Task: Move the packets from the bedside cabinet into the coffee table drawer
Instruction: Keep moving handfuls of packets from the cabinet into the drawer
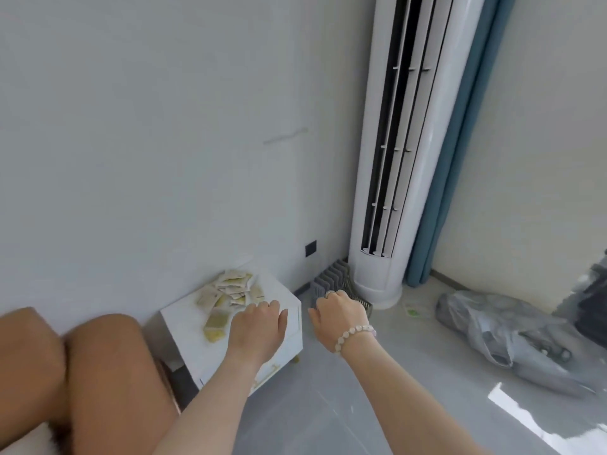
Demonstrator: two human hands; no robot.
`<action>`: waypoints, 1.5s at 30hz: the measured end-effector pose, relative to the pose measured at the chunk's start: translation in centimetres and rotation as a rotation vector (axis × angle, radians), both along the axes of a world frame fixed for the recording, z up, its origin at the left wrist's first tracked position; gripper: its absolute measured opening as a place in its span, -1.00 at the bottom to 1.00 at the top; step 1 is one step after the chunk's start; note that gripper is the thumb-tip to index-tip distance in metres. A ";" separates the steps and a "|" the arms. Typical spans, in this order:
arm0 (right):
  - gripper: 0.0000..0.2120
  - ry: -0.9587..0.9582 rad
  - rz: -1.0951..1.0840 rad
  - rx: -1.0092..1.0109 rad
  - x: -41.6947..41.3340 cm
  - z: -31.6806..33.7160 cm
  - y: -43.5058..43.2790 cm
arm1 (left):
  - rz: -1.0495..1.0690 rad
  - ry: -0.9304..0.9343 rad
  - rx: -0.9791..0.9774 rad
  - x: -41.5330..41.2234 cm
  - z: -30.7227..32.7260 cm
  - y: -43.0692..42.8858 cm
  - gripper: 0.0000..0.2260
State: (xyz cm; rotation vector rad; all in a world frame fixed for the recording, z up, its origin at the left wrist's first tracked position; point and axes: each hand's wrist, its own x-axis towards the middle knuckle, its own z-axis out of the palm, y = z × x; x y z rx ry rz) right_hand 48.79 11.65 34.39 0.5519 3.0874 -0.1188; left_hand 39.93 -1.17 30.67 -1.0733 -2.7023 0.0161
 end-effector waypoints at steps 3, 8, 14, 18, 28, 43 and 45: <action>-0.59 -0.011 0.045 0.008 -3.6 0.0 2.8 | 0.073 -0.014 0.001 -2.4 0.2 2.2 -0.64; -0.60 -0.022 0.089 -0.012 -9.3 -0.7 6.5 | 0.154 -0.043 0.103 -6.2 -0.4 5.3 -0.64; -0.60 -0.026 0.230 -0.042 -14.8 -2.2 5.9 | 0.314 -0.060 0.113 -9.5 -1.0 4.1 -0.68; -0.62 -0.013 0.314 -0.047 -18.8 -3.0 5.0 | 0.392 -0.086 0.097 -12.8 -2.0 2.5 -0.74; -0.62 -0.061 0.335 -0.038 -33.4 -6.3 4.9 | 0.402 -0.112 0.114 -26.6 -6.4 2.0 -0.66; -0.62 -0.369 0.225 -0.094 -49.0 -18.7 6.0 | 0.554 -0.504 0.058 -43.2 -18.9 0.7 -0.68; -0.64 -0.447 0.225 -0.053 -49.0 -21.1 6.6 | 0.575 -0.563 0.020 -43.0 -21.2 0.3 -0.67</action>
